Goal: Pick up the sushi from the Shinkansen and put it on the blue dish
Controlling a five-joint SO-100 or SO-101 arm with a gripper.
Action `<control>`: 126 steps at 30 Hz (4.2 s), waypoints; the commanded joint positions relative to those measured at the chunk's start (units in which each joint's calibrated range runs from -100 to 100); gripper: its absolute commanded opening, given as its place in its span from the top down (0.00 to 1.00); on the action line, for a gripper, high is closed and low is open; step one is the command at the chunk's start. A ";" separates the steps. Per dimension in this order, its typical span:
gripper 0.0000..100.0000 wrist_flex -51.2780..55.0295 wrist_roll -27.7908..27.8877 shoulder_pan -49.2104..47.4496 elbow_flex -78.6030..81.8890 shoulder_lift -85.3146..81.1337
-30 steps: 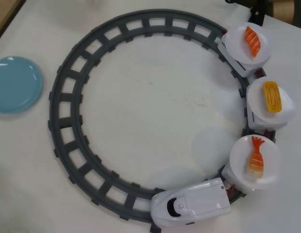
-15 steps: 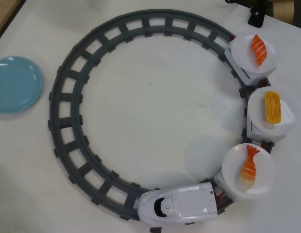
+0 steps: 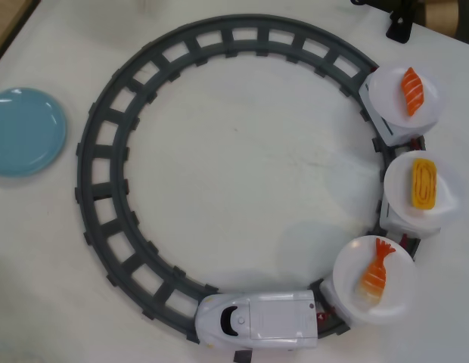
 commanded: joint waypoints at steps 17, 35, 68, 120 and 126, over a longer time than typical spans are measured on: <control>0.81 5.01 0.28 0.43 -13.65 -0.04; 0.81 10.70 3.10 5.18 -26.19 0.29; 0.81 21.82 6.92 38.19 -82.54 63.34; 0.81 23.52 35.74 88.37 -74.70 65.00; 0.81 23.95 35.32 91.36 -71.18 65.08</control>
